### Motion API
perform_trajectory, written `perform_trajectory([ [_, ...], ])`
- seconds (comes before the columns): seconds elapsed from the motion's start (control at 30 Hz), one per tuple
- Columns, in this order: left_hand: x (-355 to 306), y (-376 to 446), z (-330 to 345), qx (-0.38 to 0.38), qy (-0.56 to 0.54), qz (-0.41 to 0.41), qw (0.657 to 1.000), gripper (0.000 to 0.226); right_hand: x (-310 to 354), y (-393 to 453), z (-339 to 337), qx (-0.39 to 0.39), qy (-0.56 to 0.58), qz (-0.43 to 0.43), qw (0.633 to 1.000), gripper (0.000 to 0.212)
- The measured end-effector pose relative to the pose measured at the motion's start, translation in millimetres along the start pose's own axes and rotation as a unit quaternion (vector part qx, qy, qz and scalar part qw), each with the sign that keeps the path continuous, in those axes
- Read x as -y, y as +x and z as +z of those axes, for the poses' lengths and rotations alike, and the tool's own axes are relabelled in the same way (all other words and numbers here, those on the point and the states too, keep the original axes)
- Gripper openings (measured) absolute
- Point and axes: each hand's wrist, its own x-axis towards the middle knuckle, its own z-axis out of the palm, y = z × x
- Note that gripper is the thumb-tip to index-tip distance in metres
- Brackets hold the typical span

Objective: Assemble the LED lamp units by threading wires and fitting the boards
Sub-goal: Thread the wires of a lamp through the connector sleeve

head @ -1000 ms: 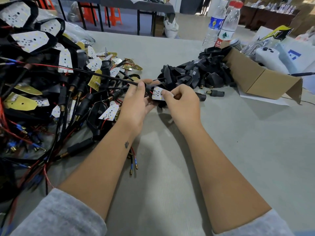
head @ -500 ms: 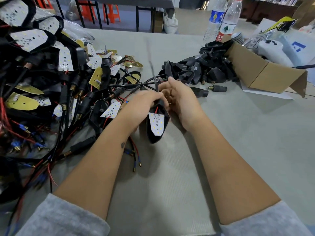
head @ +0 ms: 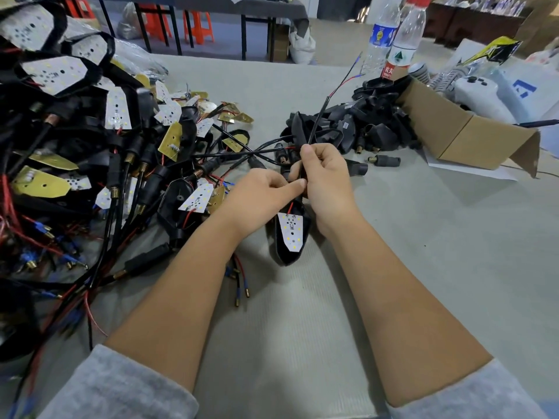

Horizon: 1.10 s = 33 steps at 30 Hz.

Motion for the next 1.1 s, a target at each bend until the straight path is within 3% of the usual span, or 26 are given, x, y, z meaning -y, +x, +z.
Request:
perform_trajectory([
  [0.07,-1,2,1,-0.004,-0.044,-0.026,0.999,0.025,-1,0,1,-0.009,-0.012,-0.009,1.000,0.016],
  [0.13,-7,2,-2,0.017,-0.164,-0.077,0.983,0.011,-2,0,1,-0.004,-0.037,-0.014,0.999,0.017],
  [0.2,-9,4,-8,0.021,-0.274,-0.107,0.956,0.022,-3,1,1,0.030,-0.057,-0.013,0.998,0.018],
  [0.3,-8,7,-17,-0.032,-0.407,-0.119,0.905,0.022,-1,0,0,0.129,-0.088,-0.012,0.988,0.019],
  [0.4,-3,10,-22,-0.062,-0.511,-0.089,0.853,0.028,-1,-3,1,0.214,-0.116,-0.011,0.970,0.022],
  [0.87,4,19,-28,-0.219,-0.612,-0.068,0.757,0.027,11,-10,-11,0.363,-0.161,0.063,0.916,0.017],
  [0.93,3,20,-27,-0.218,-0.606,-0.065,0.762,0.029,12,-9,-13,0.379,-0.170,0.068,0.907,0.017],
  [1.1,3,20,-22,-0.203,-0.515,-0.059,0.831,0.030,11,-9,-13,0.392,-0.164,0.084,0.901,0.019],
])
